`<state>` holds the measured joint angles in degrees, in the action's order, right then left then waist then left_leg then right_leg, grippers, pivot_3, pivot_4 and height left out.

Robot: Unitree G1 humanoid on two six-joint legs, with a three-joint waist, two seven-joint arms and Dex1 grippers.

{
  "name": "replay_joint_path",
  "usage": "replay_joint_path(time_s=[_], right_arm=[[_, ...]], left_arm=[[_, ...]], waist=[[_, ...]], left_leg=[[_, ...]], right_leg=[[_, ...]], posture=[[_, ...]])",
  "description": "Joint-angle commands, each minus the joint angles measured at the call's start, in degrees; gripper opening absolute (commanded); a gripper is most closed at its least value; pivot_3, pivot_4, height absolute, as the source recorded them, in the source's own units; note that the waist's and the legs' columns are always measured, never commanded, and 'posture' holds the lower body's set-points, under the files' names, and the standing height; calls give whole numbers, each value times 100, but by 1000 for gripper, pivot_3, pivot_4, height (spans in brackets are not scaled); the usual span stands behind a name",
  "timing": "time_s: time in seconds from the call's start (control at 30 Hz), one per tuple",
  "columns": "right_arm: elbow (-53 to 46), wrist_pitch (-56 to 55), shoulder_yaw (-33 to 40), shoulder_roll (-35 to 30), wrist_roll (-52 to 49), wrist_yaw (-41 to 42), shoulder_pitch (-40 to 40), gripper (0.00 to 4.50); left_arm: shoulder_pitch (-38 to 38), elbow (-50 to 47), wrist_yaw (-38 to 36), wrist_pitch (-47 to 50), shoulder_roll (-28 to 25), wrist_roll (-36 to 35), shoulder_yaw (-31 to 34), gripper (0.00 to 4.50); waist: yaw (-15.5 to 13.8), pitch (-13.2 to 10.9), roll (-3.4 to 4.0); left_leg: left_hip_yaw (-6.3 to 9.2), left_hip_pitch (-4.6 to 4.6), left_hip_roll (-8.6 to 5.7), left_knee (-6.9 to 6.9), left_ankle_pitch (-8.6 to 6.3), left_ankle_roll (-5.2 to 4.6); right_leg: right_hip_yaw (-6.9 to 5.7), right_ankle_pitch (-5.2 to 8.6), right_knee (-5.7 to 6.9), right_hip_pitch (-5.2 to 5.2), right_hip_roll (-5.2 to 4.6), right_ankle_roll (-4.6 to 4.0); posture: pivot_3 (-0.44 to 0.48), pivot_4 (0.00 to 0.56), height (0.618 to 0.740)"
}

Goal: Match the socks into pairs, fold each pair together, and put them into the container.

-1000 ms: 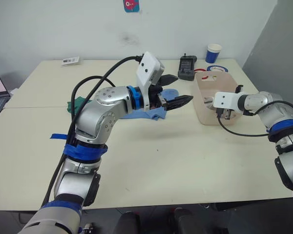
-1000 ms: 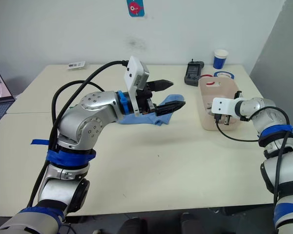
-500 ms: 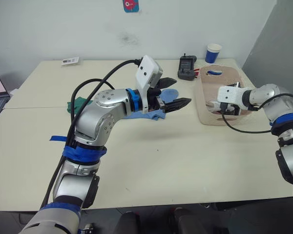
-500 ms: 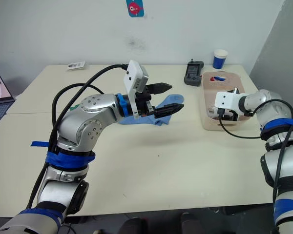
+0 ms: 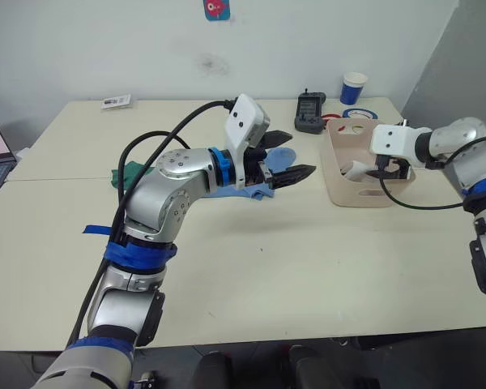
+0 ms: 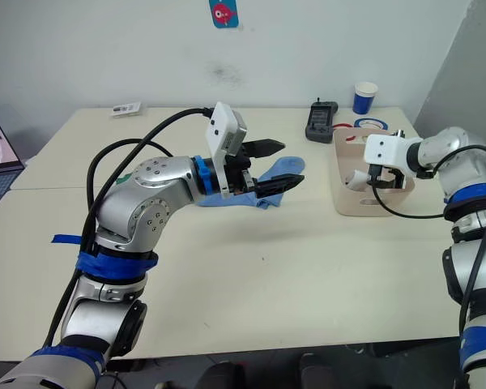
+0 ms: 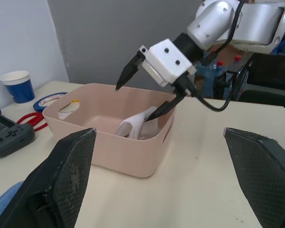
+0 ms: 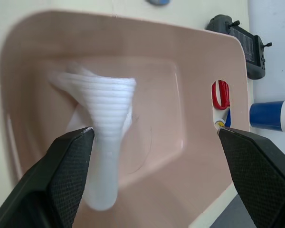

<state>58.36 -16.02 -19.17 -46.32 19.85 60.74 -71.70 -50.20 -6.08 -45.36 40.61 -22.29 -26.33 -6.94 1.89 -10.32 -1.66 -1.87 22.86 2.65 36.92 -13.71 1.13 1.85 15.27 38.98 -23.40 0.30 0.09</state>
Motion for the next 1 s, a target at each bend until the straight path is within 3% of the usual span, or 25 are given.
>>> replay_joint_path(time_s=[0.03, 0.17, 0.33, 0.4, 0.6, 0.73, 1.0], right_arm=[[-557, 407, 364, -220, -370, 558, -318, 4473], [-1301, 1203, 713, -289, -797, 1010, -186, 4473], [-3626, 3143, 1415, -23, -1824, 999, 963, 4473], [-5069, 4132, 1759, 430, -2310, 465, 1861, 4473], [-7697, 5568, 2067, 1977, -2683, -1436, 3732, 4473], [-8191, 5221, 1683, 2743, -2164, -2658, 4808, 4473], [-7716, 3815, 1483, 3473, -1529, -4297, 6420, 4473]], left_arm=[[-12, -98, -58, -90, -93, 21, 71, 4500], [88, -50, -135, -153, -230, 77, 93, 4500], [591, -68, -379, -437, -641, 166, 181, 4500], [1070, -112, -337, -717, -837, 310, 286, 4500], [2293, -381, 357, -1034, -853, 464, 837, 4500], [3123, -615, 1092, -1593, -540, 780, 1116, 4500], [4849, -834, 2452, -2477, 450, 1342, 1446, 4500]], waist=[[2, -1, 2], [3, -1, 2], [-5, 0, 2], [1, 3, 5], [-15, 3, 6], [-35, 6, 1], [-38, 18, -14]], left_leg=[[0, -1, 0, 0, 0, 0], [2, -1, 1, 1, -4, -8], [4, -1, 7, 1, -3, -4], [5, 0, 10, 3, -1, -2], [11, 8, 12, 2, 1, 2], [6, 9, 4, 4, -1, -2], [-5, 5, -6, 0, -12, -20]], right_leg=[[0, 0, 0, 0, 0, 0], [-1, 0, 3, -1, 1, 0], [-2, -1, 6, -1, 0, -1], [-4, -1, 9, -2, -17, -1], [-13, 0, 18, -11, -29, 0], [-12, -1, 9, -5, -41, 12], [-2, 7, -1, -1, -51, 37]], posture=[[0, 150, 740], [0, 150, 740], [0, 150, 740], [0, 150, 740], [0, 150, 740], [0, 150, 740], [0, 150, 740]])
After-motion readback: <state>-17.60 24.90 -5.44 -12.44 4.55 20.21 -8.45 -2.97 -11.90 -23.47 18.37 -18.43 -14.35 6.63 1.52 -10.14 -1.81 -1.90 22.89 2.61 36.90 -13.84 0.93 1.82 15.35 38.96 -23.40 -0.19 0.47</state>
